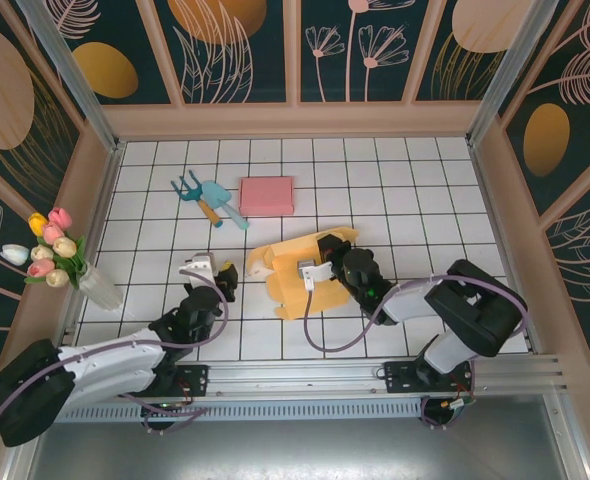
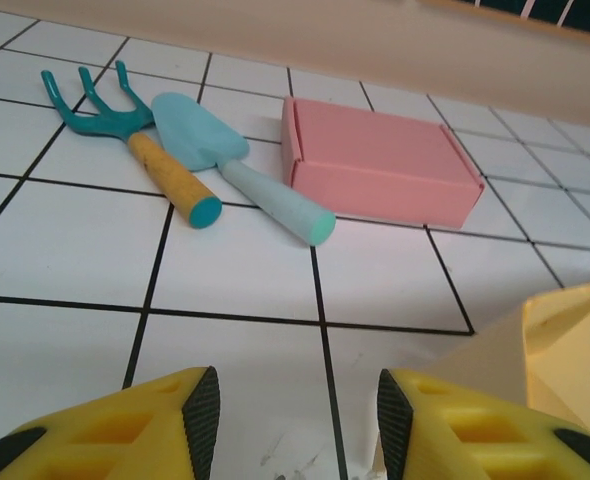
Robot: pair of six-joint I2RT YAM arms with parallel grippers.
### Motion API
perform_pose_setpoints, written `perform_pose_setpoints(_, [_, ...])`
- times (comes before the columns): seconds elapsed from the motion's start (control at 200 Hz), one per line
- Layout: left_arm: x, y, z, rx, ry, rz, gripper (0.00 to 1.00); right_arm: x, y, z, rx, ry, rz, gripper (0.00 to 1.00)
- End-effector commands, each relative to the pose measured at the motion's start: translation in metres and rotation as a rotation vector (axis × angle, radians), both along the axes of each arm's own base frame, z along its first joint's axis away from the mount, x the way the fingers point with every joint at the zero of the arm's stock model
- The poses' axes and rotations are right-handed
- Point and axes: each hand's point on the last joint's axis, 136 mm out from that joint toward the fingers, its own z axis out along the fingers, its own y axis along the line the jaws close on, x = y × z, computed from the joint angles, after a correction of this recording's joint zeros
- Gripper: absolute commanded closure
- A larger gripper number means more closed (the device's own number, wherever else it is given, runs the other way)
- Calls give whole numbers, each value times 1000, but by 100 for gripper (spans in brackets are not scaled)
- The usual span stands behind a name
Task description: Fold the paper box
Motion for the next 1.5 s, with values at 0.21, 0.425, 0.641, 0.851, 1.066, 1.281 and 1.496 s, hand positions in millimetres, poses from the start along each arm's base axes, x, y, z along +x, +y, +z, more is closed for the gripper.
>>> perform_pose_setpoints(0.21, [20,-31,6,84,-17,-59,51,7,-10,-6,-33,-14,-8,100])
perform_pose_setpoints(0.425, [30,-57,7,115,-23,-147,51,5,-5,-5,-14,8,19,100])
perform_pose_setpoints(0.641, [21,-93,7,86,-23,-350,51,9,-6,-8,3,31,11,100])
perform_pose_setpoints(0.851, [19,-103,4,72,-11,-392,50,11,-6,-12,3,47,9,100])
perform_pose_setpoints(1.066, [26,-109,6,45,-7,-375,51,11,-6,-18,-3,64,4,100])
perform_pose_setpoints(1.281, [31,-114,6,13,-11,-365,57,11,-5,-21,-2,78,4,100])
perform_pose_setpoints(1.496, [25,-116,7,-12,-10,-395,59,13,-7,-25,-3,95,-4,100])
